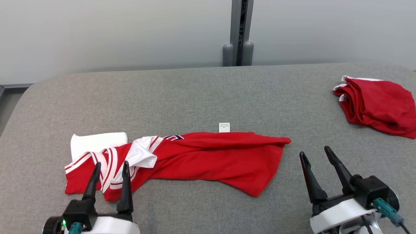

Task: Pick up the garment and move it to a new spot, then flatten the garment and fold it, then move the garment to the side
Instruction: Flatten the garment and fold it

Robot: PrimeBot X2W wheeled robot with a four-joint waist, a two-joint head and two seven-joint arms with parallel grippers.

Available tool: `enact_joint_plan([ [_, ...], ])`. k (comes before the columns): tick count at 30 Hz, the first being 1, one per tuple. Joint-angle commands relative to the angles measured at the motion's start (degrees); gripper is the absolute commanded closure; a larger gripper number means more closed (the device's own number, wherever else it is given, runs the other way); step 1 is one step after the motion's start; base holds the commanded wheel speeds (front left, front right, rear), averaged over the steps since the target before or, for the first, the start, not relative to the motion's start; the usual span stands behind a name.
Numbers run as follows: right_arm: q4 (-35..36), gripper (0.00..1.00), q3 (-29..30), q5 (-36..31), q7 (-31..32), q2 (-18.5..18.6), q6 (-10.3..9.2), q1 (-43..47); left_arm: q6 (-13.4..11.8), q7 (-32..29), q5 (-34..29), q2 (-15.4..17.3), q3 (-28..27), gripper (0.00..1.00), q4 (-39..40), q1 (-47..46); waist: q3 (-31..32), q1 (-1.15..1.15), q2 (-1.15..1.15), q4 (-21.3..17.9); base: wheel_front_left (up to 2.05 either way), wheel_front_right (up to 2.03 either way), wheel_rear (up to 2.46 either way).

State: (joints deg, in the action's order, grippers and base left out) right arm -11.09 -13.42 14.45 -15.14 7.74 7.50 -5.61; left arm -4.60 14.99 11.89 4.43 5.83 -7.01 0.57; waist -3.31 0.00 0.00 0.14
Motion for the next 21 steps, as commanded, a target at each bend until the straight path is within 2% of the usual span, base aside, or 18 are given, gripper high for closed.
enact_joint_plan([
  [1, -0.5, 0.00, 0.7, -0.3, 0.0, 0.1, -0.01, 1.2, 0.1, 0.2, -0.7, 0.0, -0.3, 0.00, -0.4, 1.4, 1.0, 0.00, 0.00, 0.1, 0.00, 0.00, 0.00],
  [8, -3.0, 0.00, 2.3, -1.2, 0.0, -0.7, -0.01, 4.7, -0.1, 0.2, -2.4, -0.5, 0.1, 0.00, -2.9, 6.1, 2.7, 0.00, 0.00, 0.2, 0.00, 0.00, 0.00],
  [21, -4.0, 0.00, 2.2, -0.9, 0.0, -1.2, 0.00, 4.5, 0.5, 0.2, -4.6, -1.0, 1.8, 0.00, -4.7, 5.5, 3.2, 0.00, 0.00, -0.1, 0.00, 0.00, 0.00],
])
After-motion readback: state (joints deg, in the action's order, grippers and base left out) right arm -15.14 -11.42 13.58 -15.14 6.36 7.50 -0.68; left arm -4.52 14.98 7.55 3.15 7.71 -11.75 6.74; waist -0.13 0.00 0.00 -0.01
